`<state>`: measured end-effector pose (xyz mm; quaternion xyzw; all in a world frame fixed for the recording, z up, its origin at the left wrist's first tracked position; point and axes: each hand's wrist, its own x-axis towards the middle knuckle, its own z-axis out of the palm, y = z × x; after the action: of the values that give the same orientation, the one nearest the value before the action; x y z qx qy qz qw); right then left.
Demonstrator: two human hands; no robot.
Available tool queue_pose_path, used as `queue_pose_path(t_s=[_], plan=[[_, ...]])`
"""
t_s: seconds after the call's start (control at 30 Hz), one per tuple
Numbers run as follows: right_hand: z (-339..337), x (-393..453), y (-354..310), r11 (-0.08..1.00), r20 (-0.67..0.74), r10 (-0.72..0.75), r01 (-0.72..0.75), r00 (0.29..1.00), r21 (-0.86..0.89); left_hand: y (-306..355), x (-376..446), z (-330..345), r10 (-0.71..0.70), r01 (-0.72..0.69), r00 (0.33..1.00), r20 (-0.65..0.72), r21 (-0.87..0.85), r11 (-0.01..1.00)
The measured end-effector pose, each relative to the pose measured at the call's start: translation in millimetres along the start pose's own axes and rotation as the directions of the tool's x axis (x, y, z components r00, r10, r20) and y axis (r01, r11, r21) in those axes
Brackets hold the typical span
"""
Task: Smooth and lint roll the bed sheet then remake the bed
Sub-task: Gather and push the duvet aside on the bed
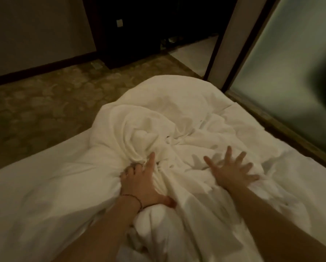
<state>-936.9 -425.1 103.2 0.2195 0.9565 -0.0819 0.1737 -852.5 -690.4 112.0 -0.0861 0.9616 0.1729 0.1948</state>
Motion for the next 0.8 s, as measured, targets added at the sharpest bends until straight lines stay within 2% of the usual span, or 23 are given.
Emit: queue_pose_path(t_s=[0.1,0.37,0.53,0.67,0.8], plan=[[22,26,2,1.0,0.006,0.001,-0.001,1.0,0.014,10,35,22,0.0,0.001,1.0,-0.02,0.05,0.999],[72,79,4,0.992,0.025,-0.038,0.035,0.999,0.119,16,93,68,-0.053,0.053,0.999,0.009,0.038,0.998],[85,93,3,0.997,-0.016,-0.076,0.076,0.997,0.014,15,106,77,-0.06,0.06,0.998,0.003,0.028,0.998],[74,71,2,0.997,-0.01,-0.071,0.071,0.997,0.034,15,107,69,-0.052,0.053,0.998,0.04,-0.02,0.998],[56,11,11,0.991,0.014,-0.11,0.109,0.994,0.075,12,89,62,-0.017,0.017,1.0,0.013,0.011,1.0]])
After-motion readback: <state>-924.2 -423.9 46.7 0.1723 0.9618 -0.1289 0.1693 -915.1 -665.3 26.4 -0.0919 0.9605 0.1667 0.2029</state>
